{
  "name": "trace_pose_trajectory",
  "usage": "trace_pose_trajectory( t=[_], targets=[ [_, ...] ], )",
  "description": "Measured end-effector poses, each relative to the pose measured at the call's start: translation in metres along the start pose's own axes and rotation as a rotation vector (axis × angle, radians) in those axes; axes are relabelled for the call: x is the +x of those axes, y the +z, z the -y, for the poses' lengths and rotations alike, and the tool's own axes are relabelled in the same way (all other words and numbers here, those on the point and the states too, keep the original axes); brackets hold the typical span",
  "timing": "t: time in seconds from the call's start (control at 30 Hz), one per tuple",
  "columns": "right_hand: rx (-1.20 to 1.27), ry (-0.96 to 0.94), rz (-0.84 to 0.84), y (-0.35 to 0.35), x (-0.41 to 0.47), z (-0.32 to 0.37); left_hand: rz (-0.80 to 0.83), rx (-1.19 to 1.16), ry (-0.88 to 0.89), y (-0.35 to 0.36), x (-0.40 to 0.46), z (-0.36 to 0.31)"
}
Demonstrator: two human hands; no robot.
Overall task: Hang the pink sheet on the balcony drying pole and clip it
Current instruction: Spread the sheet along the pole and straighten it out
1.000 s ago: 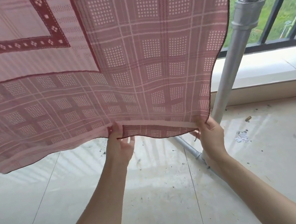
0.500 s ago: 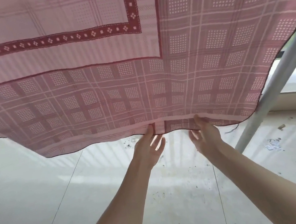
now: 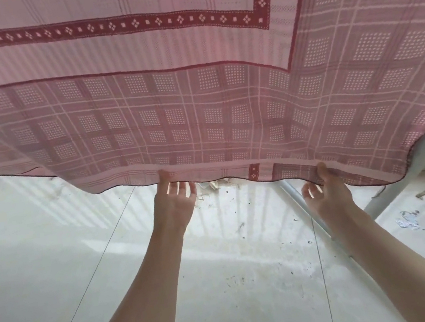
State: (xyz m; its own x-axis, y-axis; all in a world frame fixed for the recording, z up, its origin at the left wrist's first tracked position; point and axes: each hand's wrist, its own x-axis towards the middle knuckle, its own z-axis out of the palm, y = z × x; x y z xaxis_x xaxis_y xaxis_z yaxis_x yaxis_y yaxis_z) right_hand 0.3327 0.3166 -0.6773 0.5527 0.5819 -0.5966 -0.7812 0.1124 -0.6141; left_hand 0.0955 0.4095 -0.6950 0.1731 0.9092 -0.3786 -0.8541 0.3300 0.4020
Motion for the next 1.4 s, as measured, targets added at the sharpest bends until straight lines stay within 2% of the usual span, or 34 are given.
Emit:
trace_pose_trajectory(
  t=[0.27,0.43,0.53,0.63,0.7,0.8,0.87,0.93,1.03,1.2,1.4],
  targets=[
    [0.087,-0.044,0.017,0.005,0.012,-0.005,-0.159,0.025,0.075,-0.020,0.017,-0.013],
    [-0.095,-0.096,0.001,0.003,0.006,-0.010,-0.243,0.143,0.098,-0.021,0.019,-0.019],
    [-0.322,-0.017,0.024,-0.004,-0.003,-0.007,-0.311,0.377,0.043,-0.020,-0.003,-0.023],
    [-0.614,0.184,0.049,-0.008,-0.034,-0.001,-0.389,0.793,-0.089,-0.008,-0.043,-0.022],
    [-0.788,0.276,0.040,-0.003,-0.066,0.010,-0.392,1.104,-0.100,0.015,-0.074,-0.022],
    [-1.072,0.210,0.086,0.025,-0.125,0.046,-0.229,1.548,-0.021,0.072,-0.120,-0.040],
    [-1.293,0.011,0.214,0.050,-0.157,0.072,-0.049,1.791,0.119,0.109,-0.142,-0.057],
    [-1.463,-0.143,0.310,0.087,-0.197,0.115,0.092,1.936,0.226,0.161,-0.172,-0.087],
    [-1.578,-0.203,0.371,0.135,-0.265,0.183,0.214,1.998,0.286,0.238,-0.226,-0.126],
    [-1.586,-0.405,0.396,0.205,-0.372,0.291,0.273,1.993,0.358,0.357,-0.311,-0.172],
    [-1.611,-0.573,0.409,0.240,-0.454,0.405,0.403,1.930,0.444,0.499,-0.377,-0.192]
  ],
)
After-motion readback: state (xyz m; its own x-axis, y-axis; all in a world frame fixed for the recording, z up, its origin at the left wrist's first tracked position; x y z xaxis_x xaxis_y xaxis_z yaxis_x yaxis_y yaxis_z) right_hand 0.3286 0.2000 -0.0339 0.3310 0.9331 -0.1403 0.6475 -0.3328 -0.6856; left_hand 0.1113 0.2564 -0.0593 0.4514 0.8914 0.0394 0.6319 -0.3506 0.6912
